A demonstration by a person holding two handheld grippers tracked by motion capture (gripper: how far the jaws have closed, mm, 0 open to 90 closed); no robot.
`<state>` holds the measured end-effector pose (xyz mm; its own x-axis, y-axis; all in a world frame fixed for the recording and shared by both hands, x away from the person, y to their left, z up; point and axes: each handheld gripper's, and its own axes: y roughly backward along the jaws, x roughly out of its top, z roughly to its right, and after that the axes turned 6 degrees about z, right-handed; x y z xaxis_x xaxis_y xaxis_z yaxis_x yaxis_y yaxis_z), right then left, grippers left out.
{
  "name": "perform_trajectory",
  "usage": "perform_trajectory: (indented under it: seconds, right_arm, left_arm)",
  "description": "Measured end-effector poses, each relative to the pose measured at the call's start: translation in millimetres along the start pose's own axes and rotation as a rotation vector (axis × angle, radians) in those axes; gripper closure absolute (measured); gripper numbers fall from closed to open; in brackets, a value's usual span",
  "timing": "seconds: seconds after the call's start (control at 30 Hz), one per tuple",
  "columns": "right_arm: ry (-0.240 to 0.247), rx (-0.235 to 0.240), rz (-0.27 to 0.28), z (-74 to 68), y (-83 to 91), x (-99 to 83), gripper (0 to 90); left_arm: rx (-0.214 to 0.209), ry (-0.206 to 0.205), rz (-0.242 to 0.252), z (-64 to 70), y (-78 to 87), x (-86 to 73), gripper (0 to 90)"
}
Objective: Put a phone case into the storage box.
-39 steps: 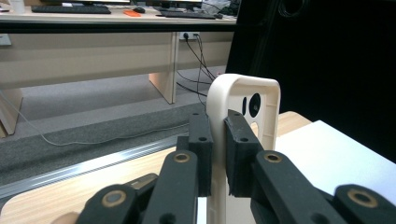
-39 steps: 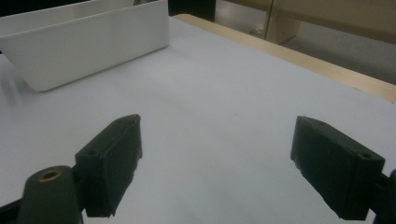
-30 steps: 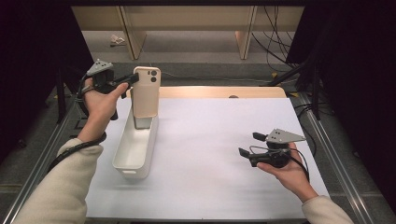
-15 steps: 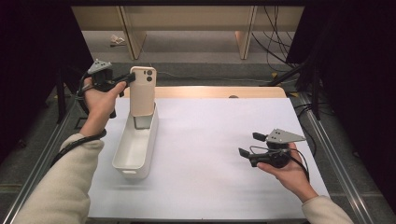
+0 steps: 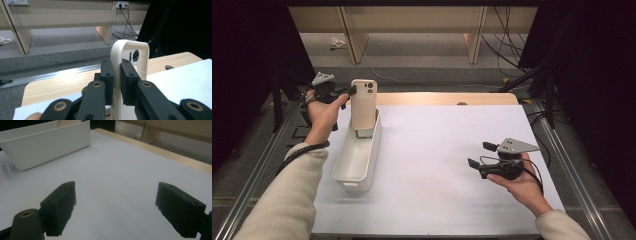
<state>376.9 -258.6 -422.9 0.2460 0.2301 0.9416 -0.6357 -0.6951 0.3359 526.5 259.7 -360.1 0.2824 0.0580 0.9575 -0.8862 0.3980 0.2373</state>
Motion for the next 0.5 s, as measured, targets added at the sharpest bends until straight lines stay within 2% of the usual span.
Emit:
perform_trajectory:
  seconds: [0.37,0.5]
  right_arm:
    - [0.000,0.002,0.000,0.4,-0.6,-0.5,17.5]
    - [0.002,0.003,0.001,0.2,-0.9,-0.6,17.6]
  left_arm:
    - [0.009,0.051,-0.009,-7.9,-8.0,-21.0,81.4]
    - [0.014,0.053,-0.016,-9.8,-10.3,-26.5,81.1]
